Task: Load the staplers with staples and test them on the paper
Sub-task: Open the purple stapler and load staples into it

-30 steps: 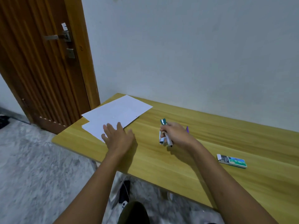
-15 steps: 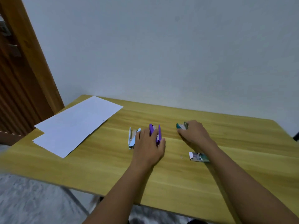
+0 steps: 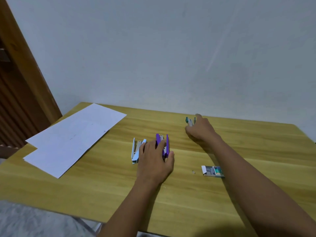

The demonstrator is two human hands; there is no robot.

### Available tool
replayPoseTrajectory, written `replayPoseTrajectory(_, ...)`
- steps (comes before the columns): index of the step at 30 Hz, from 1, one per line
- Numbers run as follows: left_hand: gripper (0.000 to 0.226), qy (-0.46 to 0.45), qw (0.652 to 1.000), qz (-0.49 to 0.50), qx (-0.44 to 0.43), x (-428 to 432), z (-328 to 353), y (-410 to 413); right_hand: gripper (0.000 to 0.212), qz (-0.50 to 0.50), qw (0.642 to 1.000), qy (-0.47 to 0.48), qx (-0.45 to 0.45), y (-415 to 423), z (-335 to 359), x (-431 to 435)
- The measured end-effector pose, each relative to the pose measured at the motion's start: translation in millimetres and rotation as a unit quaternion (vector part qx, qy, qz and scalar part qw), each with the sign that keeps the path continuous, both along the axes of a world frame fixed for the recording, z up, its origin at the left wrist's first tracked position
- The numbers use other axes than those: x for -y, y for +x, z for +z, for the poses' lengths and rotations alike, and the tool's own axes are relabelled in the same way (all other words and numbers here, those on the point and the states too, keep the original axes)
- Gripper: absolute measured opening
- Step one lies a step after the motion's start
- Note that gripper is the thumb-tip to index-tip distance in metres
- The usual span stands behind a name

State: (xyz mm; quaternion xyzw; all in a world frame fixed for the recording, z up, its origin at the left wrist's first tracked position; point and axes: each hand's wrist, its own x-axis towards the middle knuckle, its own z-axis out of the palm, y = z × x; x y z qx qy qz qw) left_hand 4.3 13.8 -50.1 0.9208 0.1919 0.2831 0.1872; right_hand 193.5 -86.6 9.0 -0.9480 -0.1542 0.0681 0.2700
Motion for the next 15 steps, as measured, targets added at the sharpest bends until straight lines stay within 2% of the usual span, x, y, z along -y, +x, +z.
replayPoseTrajectory(5,0.052,0.004,1.000,-0.003,-0.015,-0.1,0.2,0.5,0.039,0.036,0.999,-0.018,0.016,-5.0,-0.6,0.8)
replayPoseTrajectory(11,0.054,-0.003,1.000,-0.007,-0.024,0.3,2.2,-0.6,0.041,0.008,1.000,0.018,0.023,4.3,2.6,-10.9)
replayPoseTrajectory(15,0.056,-0.016,1.000,-0.006,-0.012,0.0,1.7,-0.1,0.042,0.004,0.991,0.028,0.133,-12.5,-1.6,-12.1)
